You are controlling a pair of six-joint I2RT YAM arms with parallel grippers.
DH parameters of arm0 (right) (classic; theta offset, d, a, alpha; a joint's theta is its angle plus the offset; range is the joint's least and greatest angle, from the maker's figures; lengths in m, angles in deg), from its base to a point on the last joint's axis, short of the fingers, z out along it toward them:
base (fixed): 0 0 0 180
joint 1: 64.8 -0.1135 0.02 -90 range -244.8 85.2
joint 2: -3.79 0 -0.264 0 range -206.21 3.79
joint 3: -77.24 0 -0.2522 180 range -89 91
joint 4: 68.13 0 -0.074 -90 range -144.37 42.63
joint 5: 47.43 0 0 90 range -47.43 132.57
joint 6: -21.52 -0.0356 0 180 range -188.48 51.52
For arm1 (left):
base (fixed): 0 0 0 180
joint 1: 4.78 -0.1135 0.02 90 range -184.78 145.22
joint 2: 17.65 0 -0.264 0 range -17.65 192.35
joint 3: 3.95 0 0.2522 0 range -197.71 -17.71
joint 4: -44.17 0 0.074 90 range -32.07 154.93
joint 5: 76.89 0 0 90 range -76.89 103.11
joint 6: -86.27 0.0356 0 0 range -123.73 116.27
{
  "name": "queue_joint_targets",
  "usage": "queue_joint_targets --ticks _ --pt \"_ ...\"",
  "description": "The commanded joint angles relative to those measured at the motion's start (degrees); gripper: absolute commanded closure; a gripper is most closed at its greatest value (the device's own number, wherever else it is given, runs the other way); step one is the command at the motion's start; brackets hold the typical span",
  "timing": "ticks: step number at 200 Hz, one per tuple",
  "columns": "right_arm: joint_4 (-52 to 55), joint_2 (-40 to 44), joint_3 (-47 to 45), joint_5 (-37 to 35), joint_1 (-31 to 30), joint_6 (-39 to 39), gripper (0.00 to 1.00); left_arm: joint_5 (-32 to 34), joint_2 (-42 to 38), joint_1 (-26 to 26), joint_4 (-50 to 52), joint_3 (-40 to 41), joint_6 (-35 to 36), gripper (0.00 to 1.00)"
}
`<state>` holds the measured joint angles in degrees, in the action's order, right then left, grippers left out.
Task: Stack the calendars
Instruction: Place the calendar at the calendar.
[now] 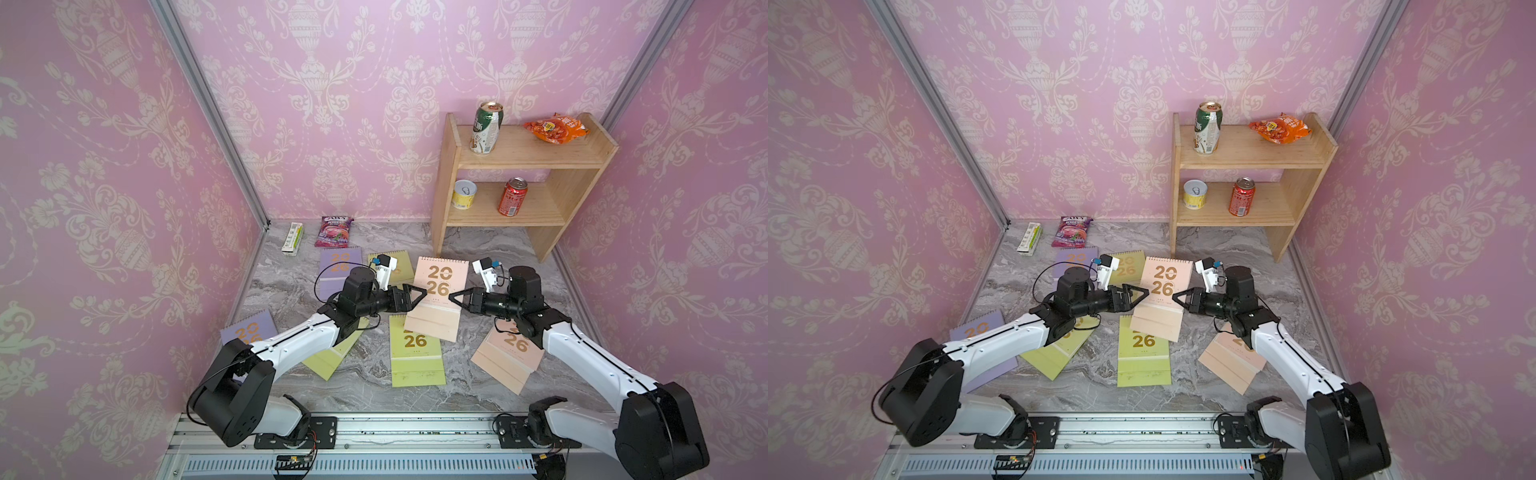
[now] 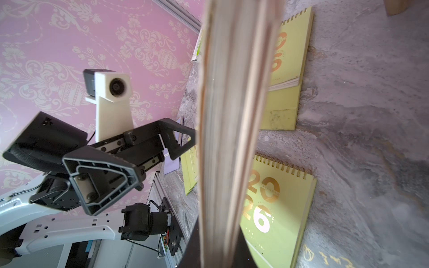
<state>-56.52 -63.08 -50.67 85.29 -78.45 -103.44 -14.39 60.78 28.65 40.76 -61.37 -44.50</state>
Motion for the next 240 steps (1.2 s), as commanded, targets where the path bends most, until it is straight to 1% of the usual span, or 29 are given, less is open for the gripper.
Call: queue_joint_targets --ticks 1,22,50,64,80,124,167,198,240 --pt "2.2 1.6 1.2 1.5 -0.1 2.8 1.00 10.3 -4.0 -0.8 11.3 -0.9 6.7 0.01" --pt "3.9 0.6 1.4 3.7 -0.7 3.5 1.00 16.0 -6.7 -1.4 17.1 -1.2 9.1 0.01" --pt "6.2 -0.8 1.5 4.9 -4.0 5.1 1.00 17.2 -9.1 -2.0 19.9 -0.8 10.2 0.01" --pt "6.6 -2.6 1.7 5.9 -5.6 5.1 1.00 17.2 -10.2 -2.1 20.3 -0.5 10.2 0.01" --pt "6.8 -4.8 1.8 5.4 -7.0 4.9 1.00 17.2 -11.2 -2.2 20.6 -0.1 10.1 0.01" --pt "5.3 -8.5 0.7 4.8 -8.8 4.3 1.00 17.8 -13.6 -2.2 21.8 0.5 10.8 0.01" --pt "2.2 -13.4 -0.3 7.0 -9.2 4.0 1.00 17.1 -13.3 -2.7 21.8 0.5 11.4 0.01" --pt "2.3 -16.2 0.2 6.5 -9.2 4.4 1.00 16.4 -12.7 -2.9 21.5 0.4 11.6 0.01" --pt "2.7 -19.3 1.1 7.9 -9.5 5.2 1.00 15.9 -12.6 -3.2 21.0 0.4 11.4 0.01"
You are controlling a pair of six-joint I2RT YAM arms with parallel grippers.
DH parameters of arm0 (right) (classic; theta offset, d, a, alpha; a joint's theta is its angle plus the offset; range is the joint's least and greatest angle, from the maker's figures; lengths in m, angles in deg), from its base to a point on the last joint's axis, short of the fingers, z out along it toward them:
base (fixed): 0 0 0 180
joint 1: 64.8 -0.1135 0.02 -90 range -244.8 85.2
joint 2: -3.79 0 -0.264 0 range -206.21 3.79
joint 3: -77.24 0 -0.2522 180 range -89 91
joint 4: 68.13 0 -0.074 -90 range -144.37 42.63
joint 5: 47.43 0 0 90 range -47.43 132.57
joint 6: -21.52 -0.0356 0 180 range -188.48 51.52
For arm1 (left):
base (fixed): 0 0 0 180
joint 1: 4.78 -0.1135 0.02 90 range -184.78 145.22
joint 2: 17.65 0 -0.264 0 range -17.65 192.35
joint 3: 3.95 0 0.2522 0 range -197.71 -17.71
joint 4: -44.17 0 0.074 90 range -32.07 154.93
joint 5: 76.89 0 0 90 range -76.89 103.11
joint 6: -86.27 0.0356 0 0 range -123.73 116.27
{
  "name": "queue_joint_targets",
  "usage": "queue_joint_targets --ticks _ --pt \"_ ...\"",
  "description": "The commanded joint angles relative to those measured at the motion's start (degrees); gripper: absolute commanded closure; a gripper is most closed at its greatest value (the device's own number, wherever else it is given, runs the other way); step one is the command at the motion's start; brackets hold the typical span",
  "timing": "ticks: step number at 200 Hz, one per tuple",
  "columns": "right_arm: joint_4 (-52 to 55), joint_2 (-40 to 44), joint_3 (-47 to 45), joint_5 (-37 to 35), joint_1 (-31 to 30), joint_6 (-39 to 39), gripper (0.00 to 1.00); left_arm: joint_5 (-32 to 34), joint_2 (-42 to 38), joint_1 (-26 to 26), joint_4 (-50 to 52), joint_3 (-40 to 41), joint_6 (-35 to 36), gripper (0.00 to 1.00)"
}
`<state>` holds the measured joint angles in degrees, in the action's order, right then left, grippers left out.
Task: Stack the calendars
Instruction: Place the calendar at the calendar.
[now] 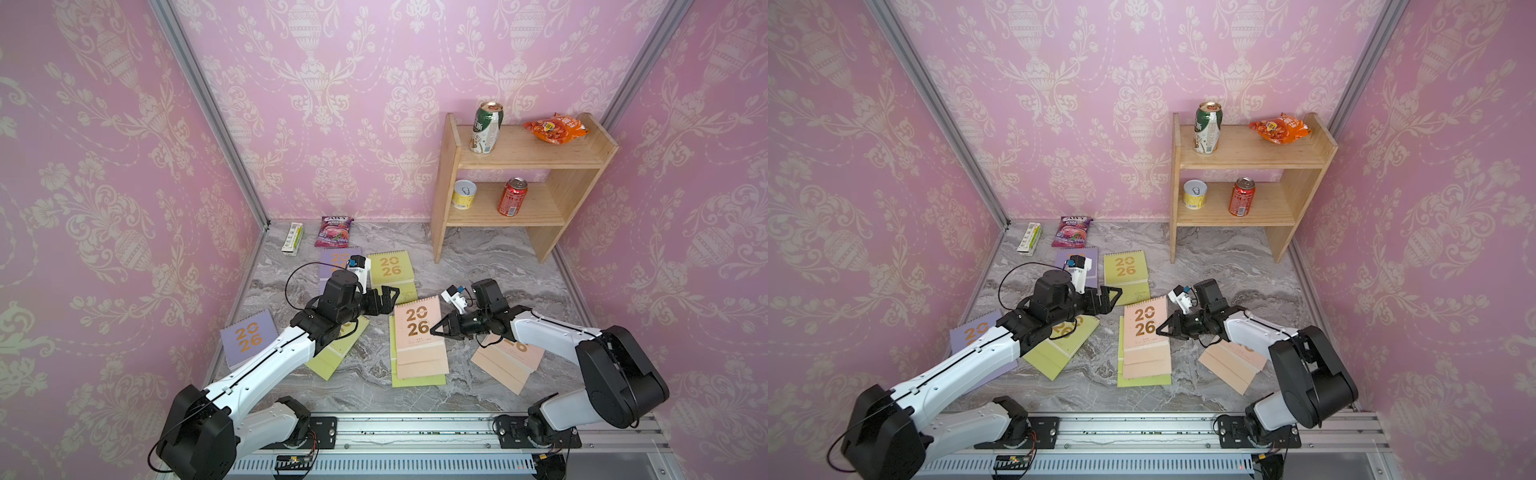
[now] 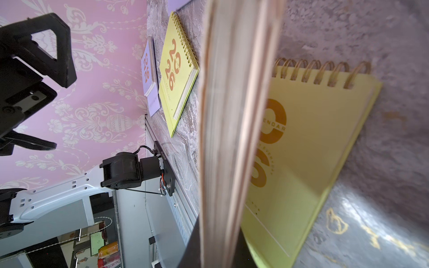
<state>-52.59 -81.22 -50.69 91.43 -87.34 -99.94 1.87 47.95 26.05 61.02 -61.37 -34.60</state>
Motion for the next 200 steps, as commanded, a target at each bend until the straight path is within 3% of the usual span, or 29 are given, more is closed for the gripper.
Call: queue_joint_targets --ticks 1,71,92,200 --pt "-1.2 -1.3 1.2 1.8 -0.6 1.7 1.00 -0.4 0.3 -0.6 0.7 0.3 1.5 0.01" --pt "0.8 -3.1 1.8 0.0 -1.5 2.5 1.00 -1.2 -0.4 -1.1 0.9 0.6 1.8 0.01" --pt "1.7 -3.8 2.1 -1.0 -1.6 2.5 0.96 -1.3 -1.0 -1.3 1.0 0.9 1.8 0.01" --pt "7.2 -3.4 3.3 -8.4 -1.6 2.8 0.48 -1.3 -3.7 -2.7 3.5 1.3 2.4 0.01"
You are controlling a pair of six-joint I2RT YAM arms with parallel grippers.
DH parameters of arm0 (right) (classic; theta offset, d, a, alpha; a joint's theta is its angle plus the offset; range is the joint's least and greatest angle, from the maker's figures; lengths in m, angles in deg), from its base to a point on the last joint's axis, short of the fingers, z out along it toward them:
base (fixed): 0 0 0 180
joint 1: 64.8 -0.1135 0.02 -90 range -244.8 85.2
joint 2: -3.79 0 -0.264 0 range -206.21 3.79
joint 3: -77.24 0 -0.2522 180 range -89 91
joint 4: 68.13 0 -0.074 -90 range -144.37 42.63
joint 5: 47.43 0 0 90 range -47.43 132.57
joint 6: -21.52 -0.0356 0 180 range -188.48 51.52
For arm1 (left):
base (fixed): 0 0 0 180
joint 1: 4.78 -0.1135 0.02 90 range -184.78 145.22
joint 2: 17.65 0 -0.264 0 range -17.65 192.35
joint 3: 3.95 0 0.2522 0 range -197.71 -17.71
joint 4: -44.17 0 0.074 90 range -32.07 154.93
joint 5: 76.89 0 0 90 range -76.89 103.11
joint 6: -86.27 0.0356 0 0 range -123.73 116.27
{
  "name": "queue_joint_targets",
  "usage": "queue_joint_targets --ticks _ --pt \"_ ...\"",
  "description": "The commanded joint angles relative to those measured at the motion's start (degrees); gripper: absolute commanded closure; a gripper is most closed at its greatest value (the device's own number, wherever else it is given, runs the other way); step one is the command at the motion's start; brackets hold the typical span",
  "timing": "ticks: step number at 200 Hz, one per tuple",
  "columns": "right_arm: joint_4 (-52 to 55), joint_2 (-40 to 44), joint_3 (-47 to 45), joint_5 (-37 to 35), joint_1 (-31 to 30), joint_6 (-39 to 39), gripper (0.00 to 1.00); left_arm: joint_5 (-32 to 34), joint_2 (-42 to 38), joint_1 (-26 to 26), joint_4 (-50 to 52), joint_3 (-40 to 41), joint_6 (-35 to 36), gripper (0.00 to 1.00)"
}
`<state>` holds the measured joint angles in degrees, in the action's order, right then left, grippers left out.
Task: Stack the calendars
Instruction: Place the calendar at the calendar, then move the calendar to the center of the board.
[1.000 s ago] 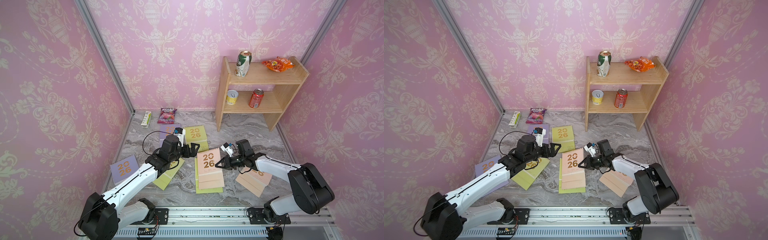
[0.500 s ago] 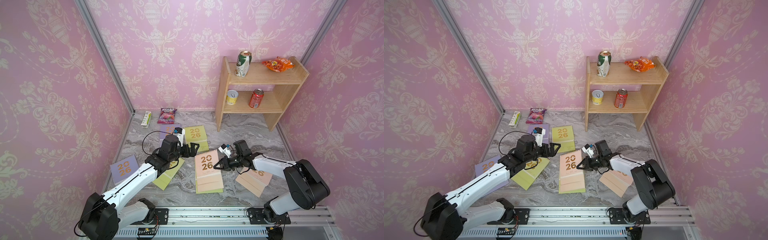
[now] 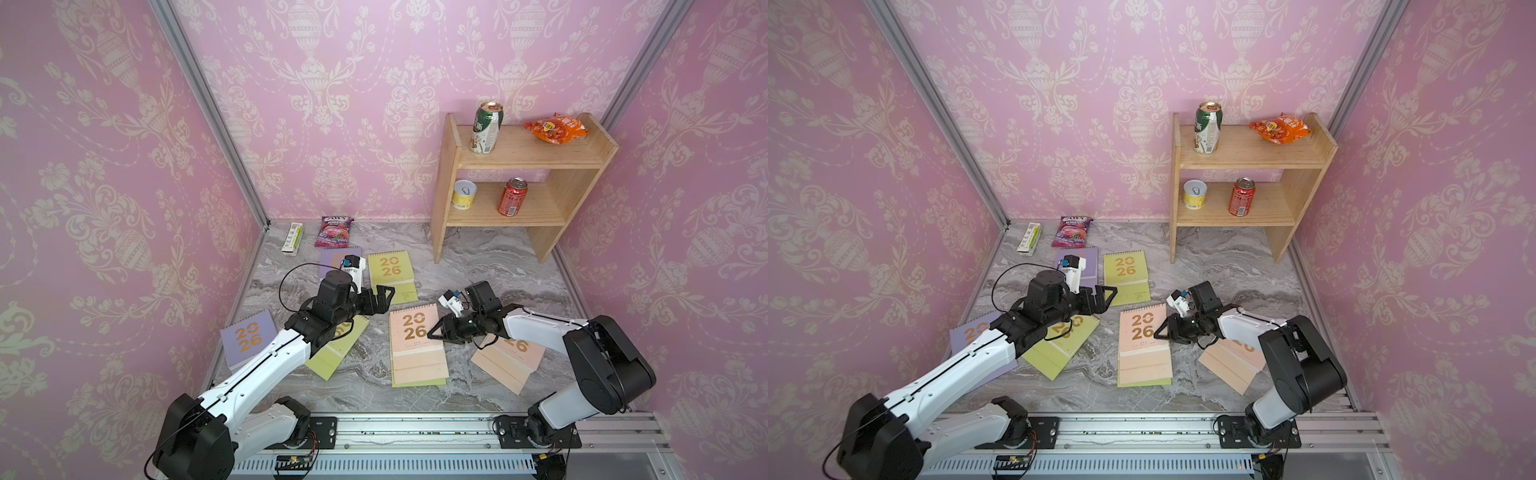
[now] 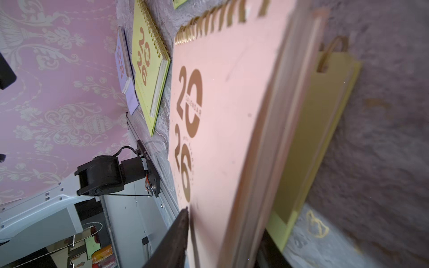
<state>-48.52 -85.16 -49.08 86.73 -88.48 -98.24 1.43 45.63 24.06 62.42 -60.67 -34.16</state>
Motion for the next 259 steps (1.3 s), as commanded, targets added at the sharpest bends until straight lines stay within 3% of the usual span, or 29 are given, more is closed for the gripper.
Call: queue_joint_targets --ticks 1,100,259 --pt "3.2 0.5 1.7 -3.8 -0.4 1.1 0.48 -0.9 -1.4 -0.7 2.2 0.6 2.0 0.01" --pt "12.4 4.5 3.9 -14.5 -3.5 3.6 0.44 -0.2 -2.3 -2.5 4.7 -0.2 2.7 0.01" --pt "14.5 3.6 6.7 -16.4 -6.8 3.9 0.46 -0.3 -2.6 -4.9 6.9 0.0 3.0 0.01"
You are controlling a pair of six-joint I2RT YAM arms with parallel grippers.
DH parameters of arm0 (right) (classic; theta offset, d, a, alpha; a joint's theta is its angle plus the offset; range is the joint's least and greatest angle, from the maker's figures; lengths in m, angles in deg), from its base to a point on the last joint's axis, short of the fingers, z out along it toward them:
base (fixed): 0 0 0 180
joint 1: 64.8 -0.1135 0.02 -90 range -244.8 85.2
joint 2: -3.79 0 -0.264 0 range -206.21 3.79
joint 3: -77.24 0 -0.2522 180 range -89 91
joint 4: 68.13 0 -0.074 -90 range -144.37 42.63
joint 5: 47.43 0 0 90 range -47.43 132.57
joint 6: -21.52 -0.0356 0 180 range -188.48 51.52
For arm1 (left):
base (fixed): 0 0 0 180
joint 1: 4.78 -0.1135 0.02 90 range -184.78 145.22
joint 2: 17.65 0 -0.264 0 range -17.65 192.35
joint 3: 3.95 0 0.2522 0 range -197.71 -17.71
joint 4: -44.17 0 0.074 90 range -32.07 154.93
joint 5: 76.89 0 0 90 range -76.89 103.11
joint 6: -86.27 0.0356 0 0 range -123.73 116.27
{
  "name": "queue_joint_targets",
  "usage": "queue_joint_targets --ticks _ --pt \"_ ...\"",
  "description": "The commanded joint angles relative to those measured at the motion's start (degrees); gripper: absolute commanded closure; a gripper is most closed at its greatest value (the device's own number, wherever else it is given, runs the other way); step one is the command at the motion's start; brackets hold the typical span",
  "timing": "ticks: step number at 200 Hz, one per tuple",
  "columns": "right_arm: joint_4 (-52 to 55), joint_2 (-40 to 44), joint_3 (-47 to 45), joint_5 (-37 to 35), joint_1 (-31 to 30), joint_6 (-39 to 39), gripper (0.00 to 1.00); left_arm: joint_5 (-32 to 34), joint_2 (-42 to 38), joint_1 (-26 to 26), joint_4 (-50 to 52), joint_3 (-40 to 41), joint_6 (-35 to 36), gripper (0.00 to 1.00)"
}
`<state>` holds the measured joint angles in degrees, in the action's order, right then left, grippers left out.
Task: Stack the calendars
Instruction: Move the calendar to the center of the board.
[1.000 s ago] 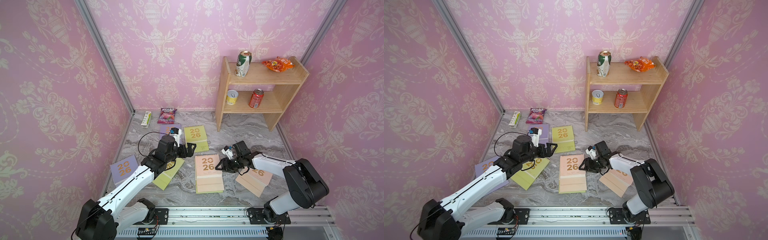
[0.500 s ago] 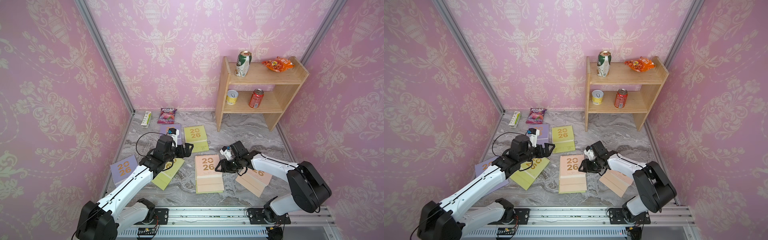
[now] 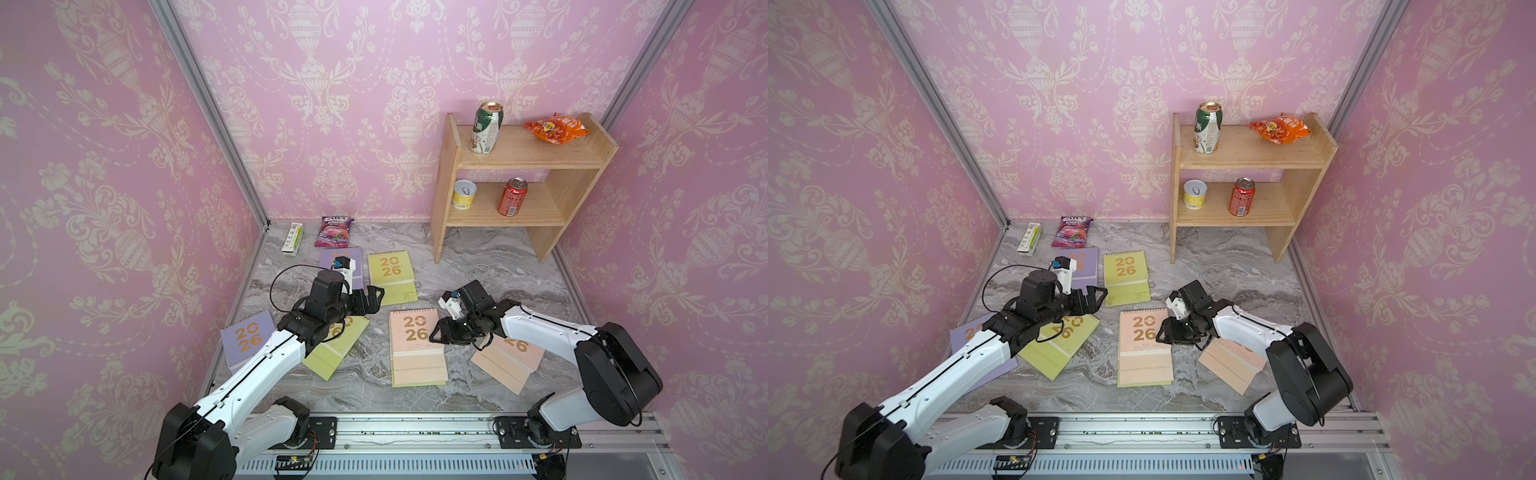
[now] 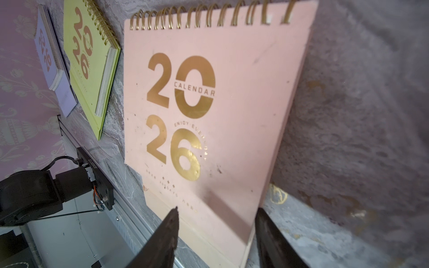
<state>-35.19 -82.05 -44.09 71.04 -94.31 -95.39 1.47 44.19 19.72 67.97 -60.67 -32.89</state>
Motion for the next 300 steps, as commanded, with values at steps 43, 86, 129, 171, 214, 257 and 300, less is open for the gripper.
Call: queue_joint_targets --ticks 43,86,129,171,214,257,300 --pt "2.0 0.5 2.2 -2.3 -1.3 0.6 0.46 -0.4 -1.5 -1.1 1.8 0.2 1.9 0.01" --pt "7.1 6.6 4.5 -8.8 -1.5 0.3 0.44 2.7 -2.6 -4.5 7.5 -1.1 3.3 0.01" --pt "10.1 12.0 7.7 -15.4 -5.8 -2.8 0.35 3.0 -2.7 -9.1 8.7 -1.8 4.9 0.01" --pt "11.5 14.2 10.5 -25.3 -12.5 -7.0 0.20 -2.2 -2.3 -14.1 4.9 -1.3 5.7 0.01" --pt "16.2 18.9 11.1 -32.0 -13.6 -12.4 0.12 -9.3 1.2 -15.5 3.5 -3.2 5.1 0.02" --pt "20.4 18.5 14.4 -33.7 -15.2 -13.9 0.12 -9.0 2.1 -15.8 1.1 -0.9 3.5 0.01" --pt "26.0 24.5 9.2 -41.3 -10.5 -20.5 0.09 -15.5 6.9 -15.0 -3.5 -1.9 0.7 0.06"
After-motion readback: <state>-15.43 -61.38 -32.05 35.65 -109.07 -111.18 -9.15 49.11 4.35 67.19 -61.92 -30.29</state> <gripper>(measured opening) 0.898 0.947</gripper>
